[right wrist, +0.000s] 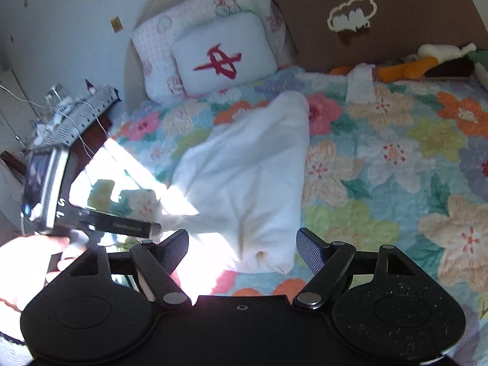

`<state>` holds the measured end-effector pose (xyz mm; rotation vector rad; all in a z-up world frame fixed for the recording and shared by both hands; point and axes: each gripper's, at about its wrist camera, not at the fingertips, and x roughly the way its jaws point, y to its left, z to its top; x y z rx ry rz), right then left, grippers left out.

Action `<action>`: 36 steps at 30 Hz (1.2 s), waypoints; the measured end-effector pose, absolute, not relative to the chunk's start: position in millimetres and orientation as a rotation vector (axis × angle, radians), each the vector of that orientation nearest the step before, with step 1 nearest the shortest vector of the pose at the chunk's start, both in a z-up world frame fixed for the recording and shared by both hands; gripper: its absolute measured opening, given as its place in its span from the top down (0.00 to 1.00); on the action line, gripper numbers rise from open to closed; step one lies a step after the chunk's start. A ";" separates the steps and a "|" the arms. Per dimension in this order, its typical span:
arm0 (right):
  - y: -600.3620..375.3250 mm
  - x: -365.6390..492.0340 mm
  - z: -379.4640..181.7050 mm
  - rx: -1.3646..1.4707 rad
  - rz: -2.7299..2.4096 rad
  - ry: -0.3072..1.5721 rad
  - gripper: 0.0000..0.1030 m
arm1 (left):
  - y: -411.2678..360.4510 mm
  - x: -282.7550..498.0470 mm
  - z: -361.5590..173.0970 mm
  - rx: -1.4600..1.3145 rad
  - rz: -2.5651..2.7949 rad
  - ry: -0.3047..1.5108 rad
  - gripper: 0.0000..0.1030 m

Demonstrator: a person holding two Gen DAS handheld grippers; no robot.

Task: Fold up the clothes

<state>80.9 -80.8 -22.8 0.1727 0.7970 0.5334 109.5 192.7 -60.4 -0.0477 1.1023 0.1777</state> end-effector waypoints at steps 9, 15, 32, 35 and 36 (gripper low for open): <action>-98.8 46.8 36.7 0.259 0.678 0.819 0.20 | 171.1 48.5 9.9 -0.091 0.129 0.996 0.18; -102.1 37.7 47.7 0.284 0.688 0.912 0.18 | 159.7 17.4 34.2 -0.108 0.115 0.947 0.18; -75.3 43.9 7.1 0.036 0.426 0.795 0.17 | 132.9 28.1 -8.0 -0.206 0.140 1.021 0.17; -74.4 43.2 5.4 0.032 0.420 0.798 0.17 | 129.5 28.2 -7.4 -0.174 0.141 1.021 0.15; -74.5 42.9 4.6 0.032 0.420 0.801 0.17 | 128.0 28.0 -7.2 -0.163 0.143 1.021 0.14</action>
